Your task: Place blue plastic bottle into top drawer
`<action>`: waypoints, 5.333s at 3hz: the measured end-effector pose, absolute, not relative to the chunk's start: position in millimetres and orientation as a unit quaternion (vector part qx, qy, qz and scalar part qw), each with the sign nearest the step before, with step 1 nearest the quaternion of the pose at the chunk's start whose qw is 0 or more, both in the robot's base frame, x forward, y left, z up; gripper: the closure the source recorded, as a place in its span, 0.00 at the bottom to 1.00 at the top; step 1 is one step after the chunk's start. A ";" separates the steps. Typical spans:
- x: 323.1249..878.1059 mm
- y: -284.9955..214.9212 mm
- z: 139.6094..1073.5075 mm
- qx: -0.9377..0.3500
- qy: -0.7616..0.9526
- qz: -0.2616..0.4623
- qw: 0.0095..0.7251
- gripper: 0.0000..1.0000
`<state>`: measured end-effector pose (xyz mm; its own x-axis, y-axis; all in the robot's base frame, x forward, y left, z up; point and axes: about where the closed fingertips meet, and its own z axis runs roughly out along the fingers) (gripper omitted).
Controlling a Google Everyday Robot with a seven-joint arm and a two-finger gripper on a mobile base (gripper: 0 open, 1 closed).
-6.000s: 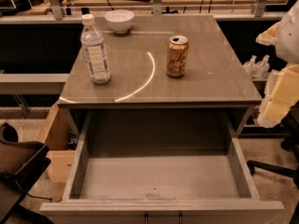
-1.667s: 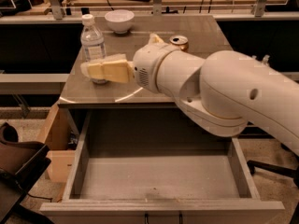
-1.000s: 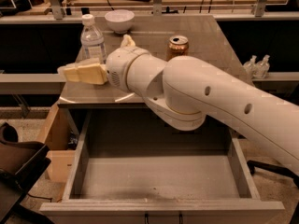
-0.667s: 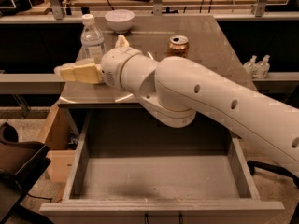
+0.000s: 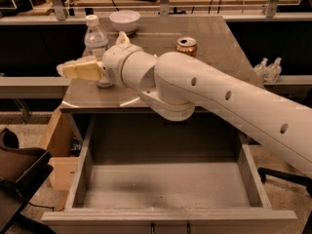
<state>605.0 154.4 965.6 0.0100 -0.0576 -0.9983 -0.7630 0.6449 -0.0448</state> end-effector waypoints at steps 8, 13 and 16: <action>673.8 188.3 912.3 -0.294 0.649 0.321 0.623 0.86; 561.0 139.3 904.2 -0.318 0.639 0.287 0.639 1.00; 522.8 127.3 883.9 -0.308 0.648 0.275 0.640 1.00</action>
Offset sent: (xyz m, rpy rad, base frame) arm 0.0565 0.0171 -0.0321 0.0427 0.0423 0.0269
